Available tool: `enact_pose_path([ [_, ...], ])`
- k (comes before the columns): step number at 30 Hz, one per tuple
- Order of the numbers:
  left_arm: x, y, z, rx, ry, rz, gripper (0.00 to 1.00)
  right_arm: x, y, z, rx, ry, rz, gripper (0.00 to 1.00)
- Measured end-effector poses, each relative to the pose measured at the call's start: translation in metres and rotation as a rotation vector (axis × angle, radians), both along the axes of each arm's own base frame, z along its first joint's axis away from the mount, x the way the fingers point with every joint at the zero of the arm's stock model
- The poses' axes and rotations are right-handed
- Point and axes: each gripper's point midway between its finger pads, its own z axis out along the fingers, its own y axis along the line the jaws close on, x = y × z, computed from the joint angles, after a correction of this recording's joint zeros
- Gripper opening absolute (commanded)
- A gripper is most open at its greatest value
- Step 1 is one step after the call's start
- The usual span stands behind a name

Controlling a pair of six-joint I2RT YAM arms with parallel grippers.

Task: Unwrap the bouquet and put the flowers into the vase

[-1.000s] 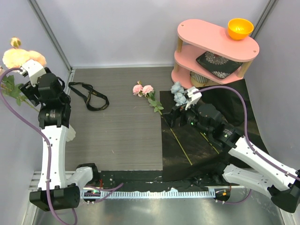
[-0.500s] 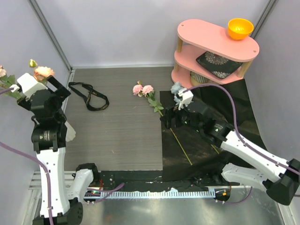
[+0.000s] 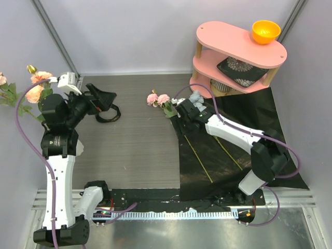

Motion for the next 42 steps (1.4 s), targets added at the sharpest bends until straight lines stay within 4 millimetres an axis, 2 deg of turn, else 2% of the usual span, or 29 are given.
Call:
enact_pose_path([
  [7,-0.025,-0.064,-0.024,-0.107,0.043,-0.307,0.91,0.023,-0.007,-0.042,-0.068,0.087,-0.008,0.59],
  [13,-0.052,-0.111,-0.077,-0.153,0.172,-0.488,0.91,0.046,0.011,-0.068,-0.089,0.098,0.018,0.54],
  [18,-0.074,-0.127,-0.1,-0.179,0.217,-0.551,0.91,0.074,0.029,-0.069,-0.075,0.049,0.022,0.5],
  [24,-0.089,-0.129,-0.109,-0.194,0.22,-0.569,0.91,0.093,0.036,-0.066,-0.077,0.004,0.013,0.48],
  [29,-0.089,-0.128,-0.111,-0.194,0.223,-0.568,0.91,0.09,0.031,-0.069,-0.085,0.01,0.005,0.44],
  [35,-0.085,-0.13,-0.117,-0.194,0.253,-0.567,0.9,0.043,-0.002,-0.088,-0.113,0.097,0.001,0.37],
  [38,-0.081,-0.135,-0.126,-0.192,0.291,-0.573,0.89,0.029,-0.008,-0.091,-0.107,0.121,0.002,0.27],
  [39,-0.08,-0.137,-0.129,-0.19,0.305,-0.576,0.89,0.028,-0.008,-0.092,-0.104,0.125,0.003,0.19],
  [41,-0.079,-0.141,-0.134,-0.187,0.327,-0.581,0.89,0.027,-0.006,-0.092,-0.093,0.126,0.007,0.13],
  [42,-0.08,-0.144,-0.136,-0.185,0.335,-0.587,0.89,0.028,-0.005,-0.091,-0.087,0.123,0.008,0.05],
])
